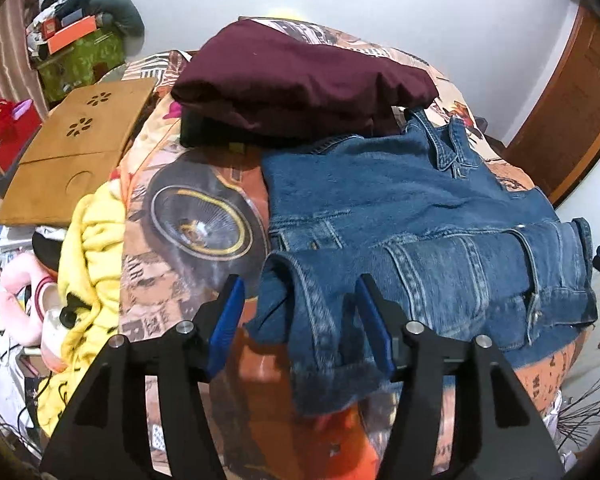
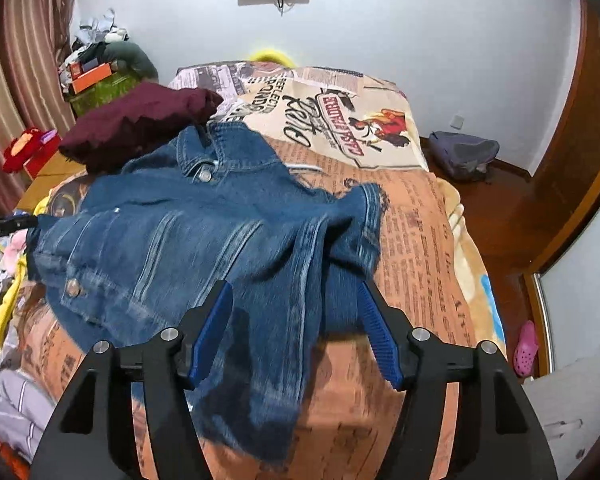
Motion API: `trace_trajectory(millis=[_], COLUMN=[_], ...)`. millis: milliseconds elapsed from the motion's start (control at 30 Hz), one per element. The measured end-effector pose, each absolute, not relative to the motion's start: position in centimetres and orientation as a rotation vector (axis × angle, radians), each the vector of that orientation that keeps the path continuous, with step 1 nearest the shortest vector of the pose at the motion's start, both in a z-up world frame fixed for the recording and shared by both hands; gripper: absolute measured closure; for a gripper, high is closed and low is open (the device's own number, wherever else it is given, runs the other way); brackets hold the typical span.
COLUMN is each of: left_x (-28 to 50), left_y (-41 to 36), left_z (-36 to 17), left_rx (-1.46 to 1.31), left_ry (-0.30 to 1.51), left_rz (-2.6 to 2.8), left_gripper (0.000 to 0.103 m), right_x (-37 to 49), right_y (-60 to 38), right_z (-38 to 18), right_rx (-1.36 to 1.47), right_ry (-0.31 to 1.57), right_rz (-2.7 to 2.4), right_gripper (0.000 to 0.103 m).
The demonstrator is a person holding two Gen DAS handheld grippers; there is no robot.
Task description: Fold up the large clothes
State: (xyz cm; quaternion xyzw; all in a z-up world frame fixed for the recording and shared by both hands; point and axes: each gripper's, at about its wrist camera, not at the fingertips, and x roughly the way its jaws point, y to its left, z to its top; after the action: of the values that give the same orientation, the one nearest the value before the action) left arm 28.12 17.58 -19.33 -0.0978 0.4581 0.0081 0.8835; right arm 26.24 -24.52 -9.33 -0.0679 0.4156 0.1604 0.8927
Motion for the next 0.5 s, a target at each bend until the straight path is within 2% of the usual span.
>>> trace_trajectory(millis=[333,500], left_x=[26.0,26.5], left_y=[17.9,17.6], left_z=[-23.6,-24.9], left_rx=[-0.465,-0.490], left_ry=[1.075,1.104], left_rz=[-0.133,-0.135], left_gripper=[0.045,0.045], right_x=[24.9,25.3], right_y=[-24.2,-24.0], right_z=[-12.0,-13.9], right_rx=[-0.071,-0.029], right_ry=[0.969,1.031], right_rz=[0.376,0.413], right_gripper=[0.042,0.042])
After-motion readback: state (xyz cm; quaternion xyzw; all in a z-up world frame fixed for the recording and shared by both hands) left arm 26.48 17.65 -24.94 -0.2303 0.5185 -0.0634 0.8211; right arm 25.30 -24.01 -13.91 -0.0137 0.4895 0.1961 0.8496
